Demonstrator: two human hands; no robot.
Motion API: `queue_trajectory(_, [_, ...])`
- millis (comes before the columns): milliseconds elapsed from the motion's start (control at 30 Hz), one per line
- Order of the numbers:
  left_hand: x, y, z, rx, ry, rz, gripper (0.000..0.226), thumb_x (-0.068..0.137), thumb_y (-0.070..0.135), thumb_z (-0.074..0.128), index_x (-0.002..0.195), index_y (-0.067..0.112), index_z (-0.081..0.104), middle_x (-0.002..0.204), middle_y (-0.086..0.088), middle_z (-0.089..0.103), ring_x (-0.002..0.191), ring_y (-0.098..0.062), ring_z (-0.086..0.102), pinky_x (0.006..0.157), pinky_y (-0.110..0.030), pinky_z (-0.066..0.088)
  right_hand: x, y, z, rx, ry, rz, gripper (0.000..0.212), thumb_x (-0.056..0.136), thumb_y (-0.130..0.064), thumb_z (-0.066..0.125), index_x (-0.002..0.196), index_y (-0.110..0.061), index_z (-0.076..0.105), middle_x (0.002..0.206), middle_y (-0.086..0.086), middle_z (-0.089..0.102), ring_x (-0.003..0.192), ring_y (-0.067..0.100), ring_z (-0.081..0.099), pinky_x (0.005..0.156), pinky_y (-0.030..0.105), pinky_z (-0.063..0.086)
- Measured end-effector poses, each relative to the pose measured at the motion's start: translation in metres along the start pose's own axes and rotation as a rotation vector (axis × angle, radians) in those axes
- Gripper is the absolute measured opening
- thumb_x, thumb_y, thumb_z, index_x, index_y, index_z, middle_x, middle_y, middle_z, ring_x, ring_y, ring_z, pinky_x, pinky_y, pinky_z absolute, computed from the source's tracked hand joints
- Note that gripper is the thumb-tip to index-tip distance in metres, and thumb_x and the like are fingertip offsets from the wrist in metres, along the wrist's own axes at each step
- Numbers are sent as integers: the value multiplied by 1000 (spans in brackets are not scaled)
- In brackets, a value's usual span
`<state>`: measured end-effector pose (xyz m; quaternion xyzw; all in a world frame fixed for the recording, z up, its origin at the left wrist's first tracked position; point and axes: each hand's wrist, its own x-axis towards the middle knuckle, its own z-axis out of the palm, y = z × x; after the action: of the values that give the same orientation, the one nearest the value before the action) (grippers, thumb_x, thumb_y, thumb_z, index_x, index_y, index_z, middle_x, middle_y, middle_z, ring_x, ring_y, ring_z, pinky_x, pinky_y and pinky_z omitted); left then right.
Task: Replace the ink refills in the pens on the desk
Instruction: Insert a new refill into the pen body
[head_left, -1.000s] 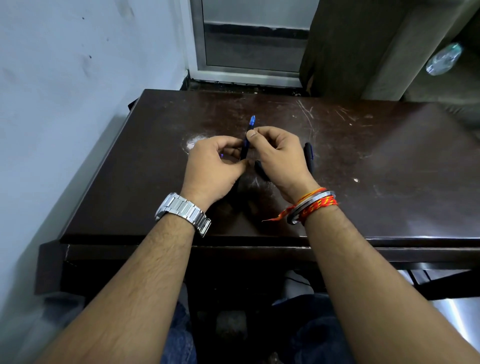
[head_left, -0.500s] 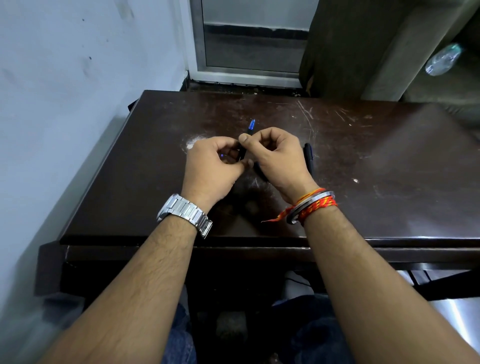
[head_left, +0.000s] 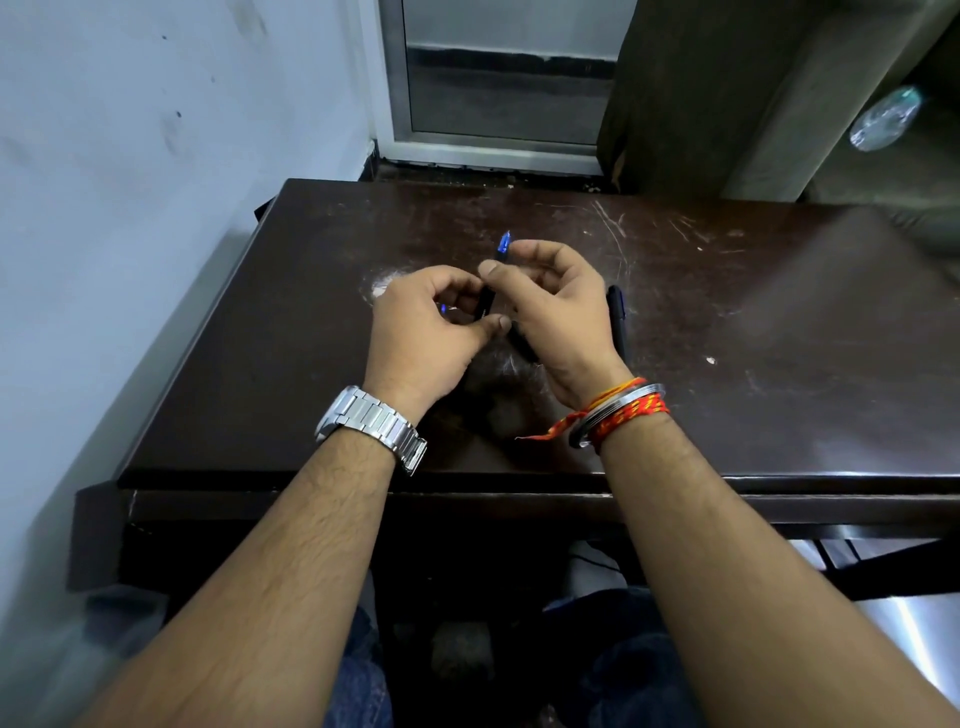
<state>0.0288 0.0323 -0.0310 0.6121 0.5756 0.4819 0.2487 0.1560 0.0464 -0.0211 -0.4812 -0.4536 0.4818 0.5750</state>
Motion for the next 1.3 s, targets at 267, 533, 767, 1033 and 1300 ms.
queue_trajectory(267, [3, -2, 4, -130, 13, -74, 26, 70, 22, 87, 92, 18, 72, 80, 10, 74, 74, 4, 69, 67, -14, 55, 1, 1, -1, 32, -27, -10, 18, 85, -4, 74, 103, -3, 73, 83, 9, 75, 70, 12, 68, 64, 24, 55])
queue_trajectory(533, [4, -7, 3, -150, 2, -106, 39, 64, 15, 89, 95, 21, 66, 77, 6, 75, 69, -2, 71, 68, -23, 58, -1, 1, 2, 29, -18, 6, 16, 85, -4, 73, 101, -6, 73, 95, 21, 75, 81, 24, 68, 70, 34, 56])
queue_trajectory(767, [3, -4, 6, -180, -16, -137, 33, 70, 22, 77, 102, 22, 69, 87, 6, 77, 81, -1, 72, 78, -28, 61, 0, 1, 0, 27, -22, 0, 21, 86, -2, 72, 107, 1, 71, 90, 16, 75, 74, 14, 71, 67, 26, 58])
queue_trajectory(1033, [2, -4, 4, -168, -1, -130, 39, 69, 26, 86, 103, 21, 69, 82, 6, 76, 75, -2, 73, 74, -27, 60, 3, 4, -1, 15, -15, -17, 22, 86, -5, 73, 107, -1, 73, 92, 17, 75, 77, 15, 68, 71, 28, 56])
queue_trajectory(1300, [3, -6, 6, -161, 30, -104, 35, 64, 25, 88, 89, 33, 65, 78, 8, 74, 71, 0, 69, 67, -20, 57, 5, 7, -1, 34, -23, -15, 18, 86, -4, 73, 103, -3, 73, 78, 5, 73, 64, 8, 64, 57, 20, 51])
